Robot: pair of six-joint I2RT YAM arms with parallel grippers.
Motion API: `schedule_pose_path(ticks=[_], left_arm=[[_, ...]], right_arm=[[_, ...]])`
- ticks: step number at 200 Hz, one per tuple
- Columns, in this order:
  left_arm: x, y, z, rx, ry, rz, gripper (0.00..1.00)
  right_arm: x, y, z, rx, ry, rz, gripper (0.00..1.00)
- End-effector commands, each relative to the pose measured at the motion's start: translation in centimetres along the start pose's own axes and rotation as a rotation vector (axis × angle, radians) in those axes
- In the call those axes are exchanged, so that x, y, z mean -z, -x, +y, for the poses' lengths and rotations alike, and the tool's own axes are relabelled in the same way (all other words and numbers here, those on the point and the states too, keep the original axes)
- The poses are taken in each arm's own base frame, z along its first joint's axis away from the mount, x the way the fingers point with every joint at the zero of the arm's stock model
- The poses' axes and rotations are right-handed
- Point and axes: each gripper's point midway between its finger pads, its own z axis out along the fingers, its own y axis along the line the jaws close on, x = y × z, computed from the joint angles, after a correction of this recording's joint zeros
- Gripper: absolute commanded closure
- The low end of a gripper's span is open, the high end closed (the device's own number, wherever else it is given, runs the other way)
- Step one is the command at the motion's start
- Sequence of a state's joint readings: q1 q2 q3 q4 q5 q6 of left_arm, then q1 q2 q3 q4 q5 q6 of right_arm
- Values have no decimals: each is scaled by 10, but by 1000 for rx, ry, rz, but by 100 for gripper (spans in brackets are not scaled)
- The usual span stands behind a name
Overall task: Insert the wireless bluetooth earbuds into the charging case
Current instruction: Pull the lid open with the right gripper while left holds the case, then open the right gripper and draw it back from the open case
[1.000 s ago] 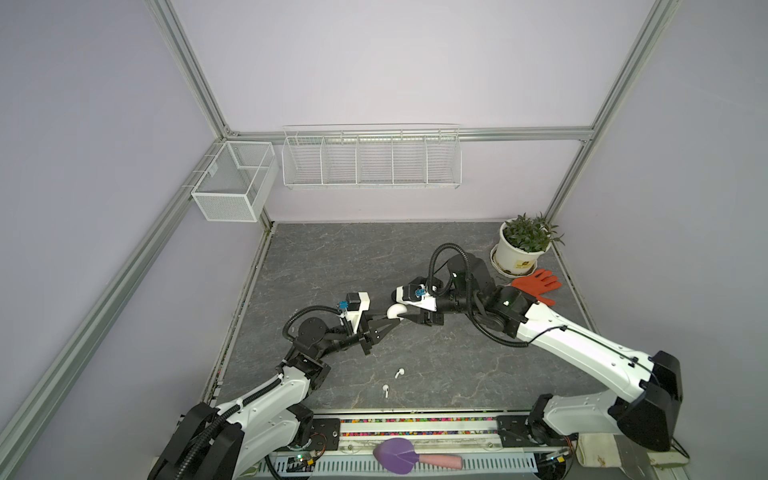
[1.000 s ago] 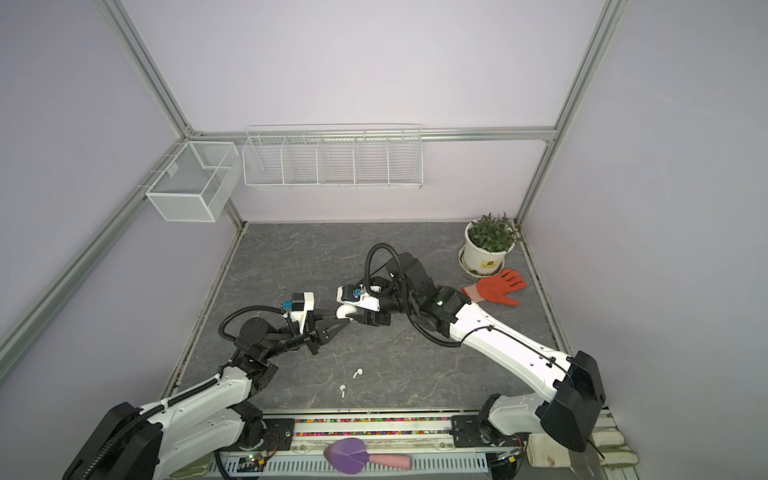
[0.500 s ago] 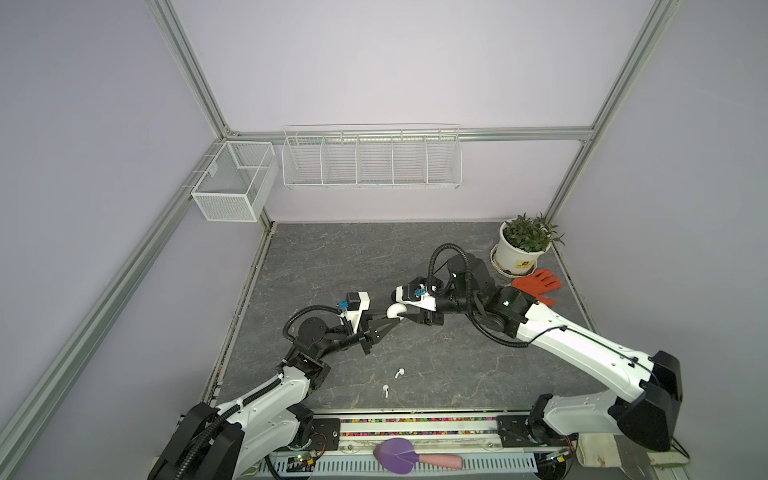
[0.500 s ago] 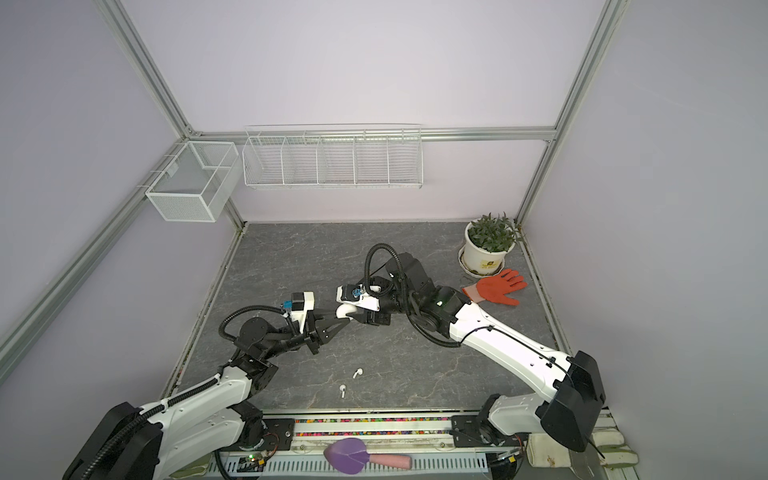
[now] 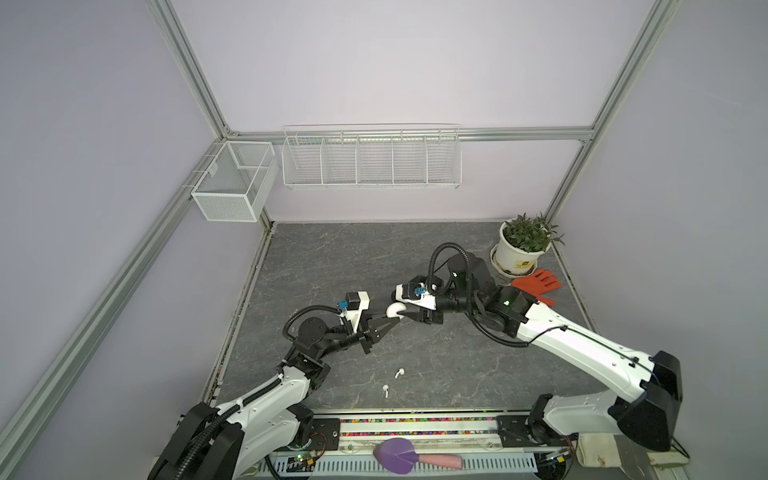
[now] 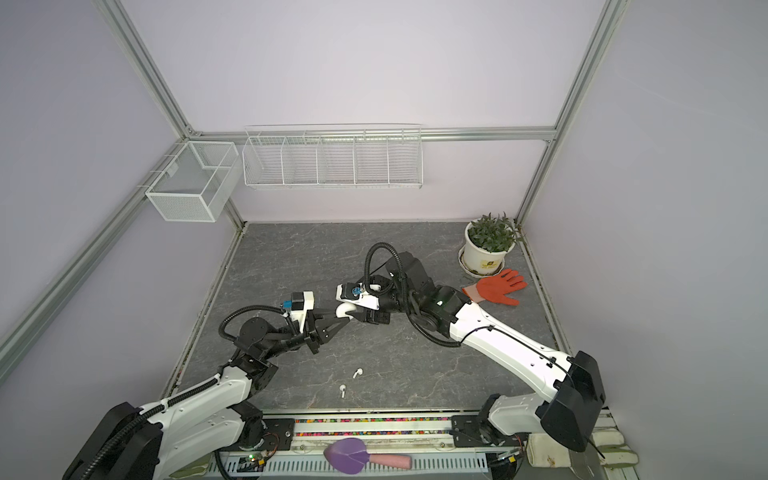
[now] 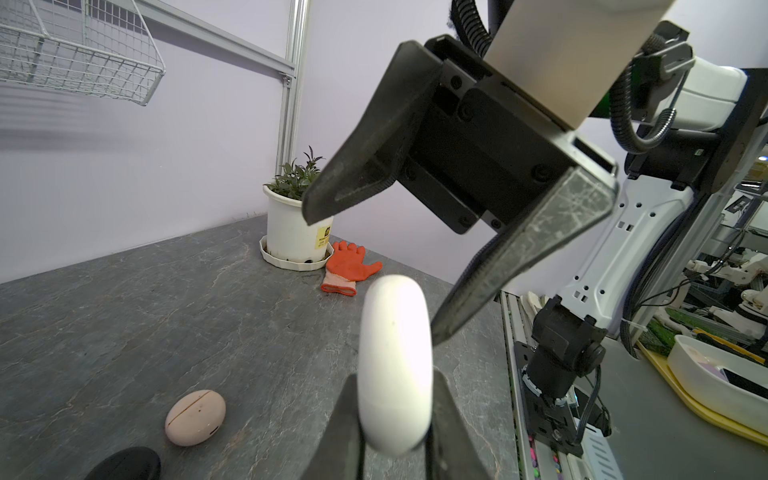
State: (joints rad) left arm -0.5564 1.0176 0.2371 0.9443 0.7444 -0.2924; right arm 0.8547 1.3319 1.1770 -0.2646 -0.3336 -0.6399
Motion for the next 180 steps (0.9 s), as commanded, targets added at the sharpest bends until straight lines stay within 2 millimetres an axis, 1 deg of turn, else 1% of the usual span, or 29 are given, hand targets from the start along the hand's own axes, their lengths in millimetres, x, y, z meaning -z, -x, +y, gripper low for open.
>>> schedule_pose_path(ticks=[1, 96, 128, 145, 163, 180], left_arm=[[0, -2, -8, -26, -40, 9, 100], [1, -2, -9, -26, -40, 9, 100], [1, -1, -9, -28, -40, 7, 100], [1, -3, -9, -25, -37, 8, 100], [2, -2, -8, -19, -27, 1, 100], [4, 3, -3, -8, 9, -28, 100]], right_arm=[[6, 24, -19, 24, -71, -62, 38], [0, 20, -23, 20, -75, -44, 38], [-5, 18, -20, 4, -49, -32, 38], [-3, 20, -18, -12, -42, -27, 37], [3, 23, -19, -91, -46, -14, 37], [12, 24, -7, -304, 0, -4, 37]])
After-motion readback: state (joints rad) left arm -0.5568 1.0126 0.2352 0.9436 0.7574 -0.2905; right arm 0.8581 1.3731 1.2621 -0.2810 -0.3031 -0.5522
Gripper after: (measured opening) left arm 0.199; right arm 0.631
